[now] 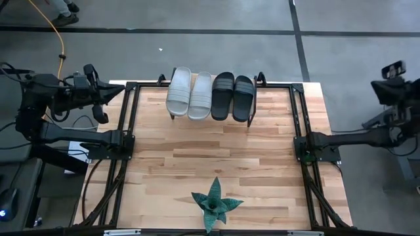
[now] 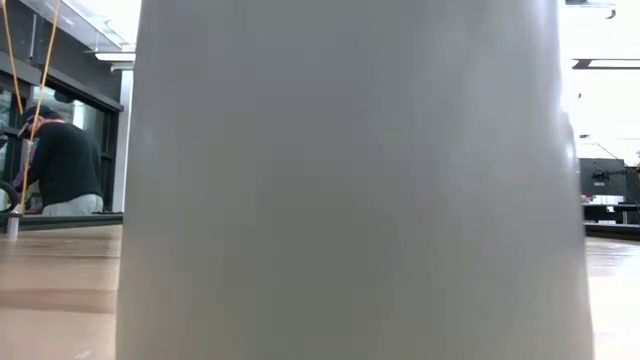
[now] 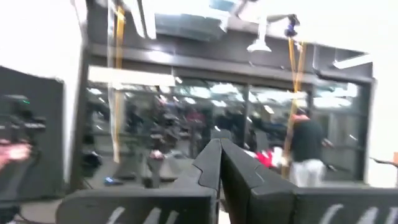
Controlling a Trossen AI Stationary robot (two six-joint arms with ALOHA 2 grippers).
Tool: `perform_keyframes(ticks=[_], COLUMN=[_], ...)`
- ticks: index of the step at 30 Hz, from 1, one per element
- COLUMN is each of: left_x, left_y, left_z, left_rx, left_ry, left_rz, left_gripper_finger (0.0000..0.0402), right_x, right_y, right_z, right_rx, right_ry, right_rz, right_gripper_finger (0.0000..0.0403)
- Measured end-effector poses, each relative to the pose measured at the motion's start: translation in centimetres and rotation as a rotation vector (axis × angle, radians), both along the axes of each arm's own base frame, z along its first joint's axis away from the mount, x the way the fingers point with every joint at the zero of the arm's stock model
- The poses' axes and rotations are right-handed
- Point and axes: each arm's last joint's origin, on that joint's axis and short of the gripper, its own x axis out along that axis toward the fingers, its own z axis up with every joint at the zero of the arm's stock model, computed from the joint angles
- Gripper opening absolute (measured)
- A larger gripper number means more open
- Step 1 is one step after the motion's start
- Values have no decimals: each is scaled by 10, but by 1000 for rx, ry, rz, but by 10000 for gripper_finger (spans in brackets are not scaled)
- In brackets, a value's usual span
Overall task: Pick and place slides into the shelf
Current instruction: Return to Home Position
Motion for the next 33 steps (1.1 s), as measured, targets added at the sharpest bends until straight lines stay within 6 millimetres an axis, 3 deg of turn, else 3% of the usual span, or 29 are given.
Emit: perform_keyframes(ticks=[7, 11, 19, 26, 33], left_x=[5, 11, 0, -17, -15], left_y=[-1, -1, -4, -9, -10], left_z=[1, -10, -42, -71, -101], left_rx=[-39, -34, -23, -21, -37], left_ry=[-68, -100, -164, -328, -377], left_rz=[-62, -133, -135, -164, -222], left_gripper_finger=[0, 0, 1, 1, 1], right_x=[37, 62, 92, 100, 128], right_y=[8, 7, 5, 4, 2], right_z=[-36, -54, -90, -128, -151], right_rx=[-66, -93, -87, -73, -86], right_ry=[-68, -105, -116, -188, -228], right_rz=[122, 152, 197, 209, 256], right_gripper_finger=[0, 0, 0, 0, 0])
